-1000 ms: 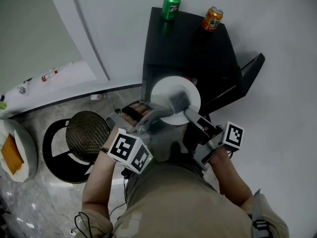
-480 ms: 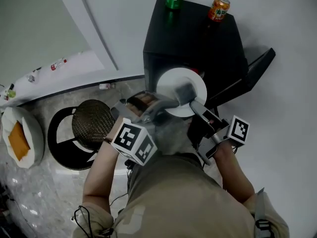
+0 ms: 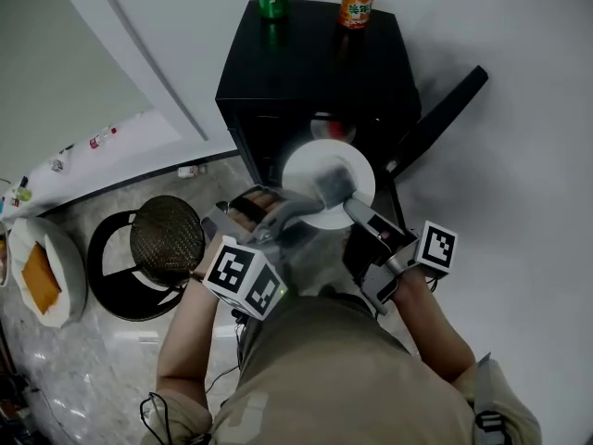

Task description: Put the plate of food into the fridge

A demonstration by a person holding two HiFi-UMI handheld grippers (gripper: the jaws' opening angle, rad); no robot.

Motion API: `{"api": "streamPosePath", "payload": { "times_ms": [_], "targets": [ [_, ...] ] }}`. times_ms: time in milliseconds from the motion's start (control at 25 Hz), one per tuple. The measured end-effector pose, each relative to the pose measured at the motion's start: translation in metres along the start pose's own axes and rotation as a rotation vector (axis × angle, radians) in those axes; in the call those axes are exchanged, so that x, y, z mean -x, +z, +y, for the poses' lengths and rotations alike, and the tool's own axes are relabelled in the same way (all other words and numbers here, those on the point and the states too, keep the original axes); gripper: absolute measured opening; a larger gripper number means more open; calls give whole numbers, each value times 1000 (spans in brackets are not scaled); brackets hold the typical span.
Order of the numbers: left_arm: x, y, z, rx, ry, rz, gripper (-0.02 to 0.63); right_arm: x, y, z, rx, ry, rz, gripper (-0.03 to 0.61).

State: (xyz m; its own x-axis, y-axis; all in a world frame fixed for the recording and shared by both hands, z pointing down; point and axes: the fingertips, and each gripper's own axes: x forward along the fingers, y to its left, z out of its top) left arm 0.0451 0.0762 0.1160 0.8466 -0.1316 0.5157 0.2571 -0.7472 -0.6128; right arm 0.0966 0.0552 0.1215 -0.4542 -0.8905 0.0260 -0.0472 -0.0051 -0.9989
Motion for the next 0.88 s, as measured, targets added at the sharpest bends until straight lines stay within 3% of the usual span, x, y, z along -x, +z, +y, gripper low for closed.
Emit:
{"api": "streamPosePath", "payload": {
  "times_ms": [880],
  "targets": [
    [-28, 60, -79, 79, -23, 104, 95, 94, -18, -34, -77, -6, 75, 51]
  ]
}}
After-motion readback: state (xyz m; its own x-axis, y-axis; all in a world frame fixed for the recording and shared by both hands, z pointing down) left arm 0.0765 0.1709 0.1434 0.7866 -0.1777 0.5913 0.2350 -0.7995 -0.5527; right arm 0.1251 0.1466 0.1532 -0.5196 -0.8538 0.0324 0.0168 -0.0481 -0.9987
